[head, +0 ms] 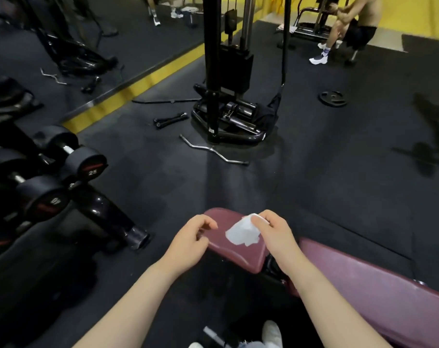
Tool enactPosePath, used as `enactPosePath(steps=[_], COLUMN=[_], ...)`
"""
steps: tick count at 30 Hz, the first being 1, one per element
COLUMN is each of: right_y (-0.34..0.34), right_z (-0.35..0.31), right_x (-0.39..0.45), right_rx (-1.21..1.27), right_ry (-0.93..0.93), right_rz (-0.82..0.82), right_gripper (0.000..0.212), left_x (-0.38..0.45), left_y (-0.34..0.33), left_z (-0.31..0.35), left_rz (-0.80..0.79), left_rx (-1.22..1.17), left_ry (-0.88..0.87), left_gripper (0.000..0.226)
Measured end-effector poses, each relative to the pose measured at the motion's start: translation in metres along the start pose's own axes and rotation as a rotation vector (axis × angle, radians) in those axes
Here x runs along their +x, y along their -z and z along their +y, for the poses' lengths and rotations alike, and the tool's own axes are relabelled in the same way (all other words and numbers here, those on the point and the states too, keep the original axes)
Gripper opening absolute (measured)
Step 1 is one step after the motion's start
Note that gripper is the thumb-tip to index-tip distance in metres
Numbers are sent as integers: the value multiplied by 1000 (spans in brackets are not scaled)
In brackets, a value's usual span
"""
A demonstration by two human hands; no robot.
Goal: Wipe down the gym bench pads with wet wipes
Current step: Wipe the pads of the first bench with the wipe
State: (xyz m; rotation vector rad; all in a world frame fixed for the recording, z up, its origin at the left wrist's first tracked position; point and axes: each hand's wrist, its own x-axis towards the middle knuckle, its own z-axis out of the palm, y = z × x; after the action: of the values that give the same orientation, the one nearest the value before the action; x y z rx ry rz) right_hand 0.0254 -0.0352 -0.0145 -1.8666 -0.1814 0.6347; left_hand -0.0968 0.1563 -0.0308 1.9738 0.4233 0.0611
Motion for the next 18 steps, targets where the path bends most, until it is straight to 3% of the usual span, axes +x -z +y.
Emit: enactPosePath(steps=[4, 10, 18], right_y=[-39, -71, -98], right_z=[-11, -11, 18], right_x=[3, 35, 106], right_rx=[-10, 39, 89], right_ry=[36, 6, -194], right_rz=[-29, 14, 146], right_gripper=[14, 12, 30], left_x=[13, 47, 116], left_y=[20, 28, 42], left_z=[-1, -28, -58], left_rz=[-124, -221, -293], left_rx=[-215, -139, -132], left_ry=[117, 160, 217], left_gripper=[20, 28, 40])
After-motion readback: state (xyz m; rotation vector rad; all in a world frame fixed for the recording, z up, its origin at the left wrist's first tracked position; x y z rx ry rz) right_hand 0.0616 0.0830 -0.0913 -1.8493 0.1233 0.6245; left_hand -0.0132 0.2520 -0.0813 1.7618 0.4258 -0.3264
